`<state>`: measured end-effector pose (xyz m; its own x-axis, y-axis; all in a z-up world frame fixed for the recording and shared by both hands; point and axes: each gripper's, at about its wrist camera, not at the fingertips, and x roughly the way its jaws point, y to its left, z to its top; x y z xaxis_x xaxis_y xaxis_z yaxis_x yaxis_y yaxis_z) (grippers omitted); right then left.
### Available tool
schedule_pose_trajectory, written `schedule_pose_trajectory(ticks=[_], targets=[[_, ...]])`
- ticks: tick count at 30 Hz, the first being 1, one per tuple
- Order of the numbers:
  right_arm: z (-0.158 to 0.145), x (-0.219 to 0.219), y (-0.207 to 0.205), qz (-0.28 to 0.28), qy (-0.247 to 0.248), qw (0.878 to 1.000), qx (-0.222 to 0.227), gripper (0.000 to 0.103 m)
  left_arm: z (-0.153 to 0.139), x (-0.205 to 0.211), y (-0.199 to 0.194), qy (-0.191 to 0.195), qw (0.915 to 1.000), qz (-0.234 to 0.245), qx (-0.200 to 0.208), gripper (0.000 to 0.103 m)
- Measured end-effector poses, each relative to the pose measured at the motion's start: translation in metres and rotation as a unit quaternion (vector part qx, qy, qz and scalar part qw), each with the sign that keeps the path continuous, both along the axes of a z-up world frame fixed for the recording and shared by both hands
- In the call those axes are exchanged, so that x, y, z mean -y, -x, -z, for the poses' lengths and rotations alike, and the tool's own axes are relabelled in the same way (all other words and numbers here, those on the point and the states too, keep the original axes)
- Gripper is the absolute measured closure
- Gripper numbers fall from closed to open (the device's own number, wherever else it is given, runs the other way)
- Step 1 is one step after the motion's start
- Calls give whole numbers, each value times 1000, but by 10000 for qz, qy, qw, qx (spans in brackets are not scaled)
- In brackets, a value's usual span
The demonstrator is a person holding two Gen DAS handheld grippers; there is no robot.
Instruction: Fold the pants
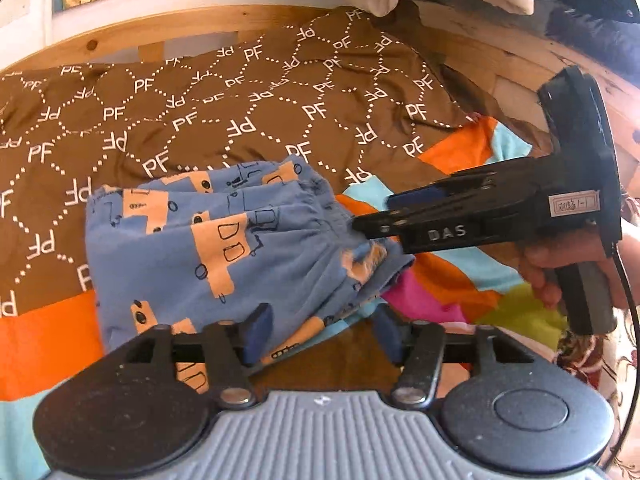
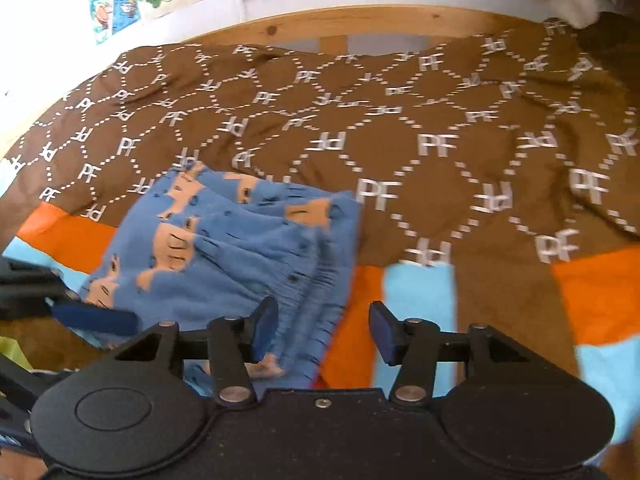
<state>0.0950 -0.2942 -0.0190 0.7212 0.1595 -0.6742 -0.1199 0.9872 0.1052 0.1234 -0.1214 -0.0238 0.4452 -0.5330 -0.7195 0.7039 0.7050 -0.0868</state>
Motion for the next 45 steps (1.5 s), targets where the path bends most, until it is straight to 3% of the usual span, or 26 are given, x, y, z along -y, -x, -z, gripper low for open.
schedule_pose_trajectory(ticks=[3,7,10,14,18,24,30,32,36,38,42,45], targets=[[-7,2,8,90,370,9992,85,40,-11,-6,-4,1,9996,-282,-5,18],[-18,-9,11,-102,506,9979,383,16,-20,-22,-18,69,9954,-959,-45,0],[-22,-27,6,-337,574,9960,592,1,-20,-40,-28,112,9878,-1553,-75,0],[-21,-52,0,-611,773,9928,688,1,-9,-62,-42,-56,9727,-2308,-240,0],[-15,-68,-4,-694,969,9908,645,1,4,-75,-55,-305,9597,-2762,-409,0],[11,-62,-4,-281,1241,9918,119,1,27,-73,-59,-685,9599,-2664,-531,0],[12,-26,14,367,244,9990,-102,1,22,-71,-59,-764,9616,-2569,-593,0],[2,-23,17,350,226,9991,54,1,16,-74,-59,-543,9639,-2520,-661,0],[-17,-25,2,107,465,9975,520,1,-3,-81,-69,165,9662,-2540,-416,0],[-21,-21,-17,-2,226,9983,536,1,-12,-80,-83,332,9683,-2444,-386,0],[-3,-2,-61,-218,-529,9983,64,1,-6,-77,-123,610,9705,-2280,-494,0],[22,12,-82,-33,-790,9961,-394,1,23,-76,-156,449,9650,-2418,-909,0]])
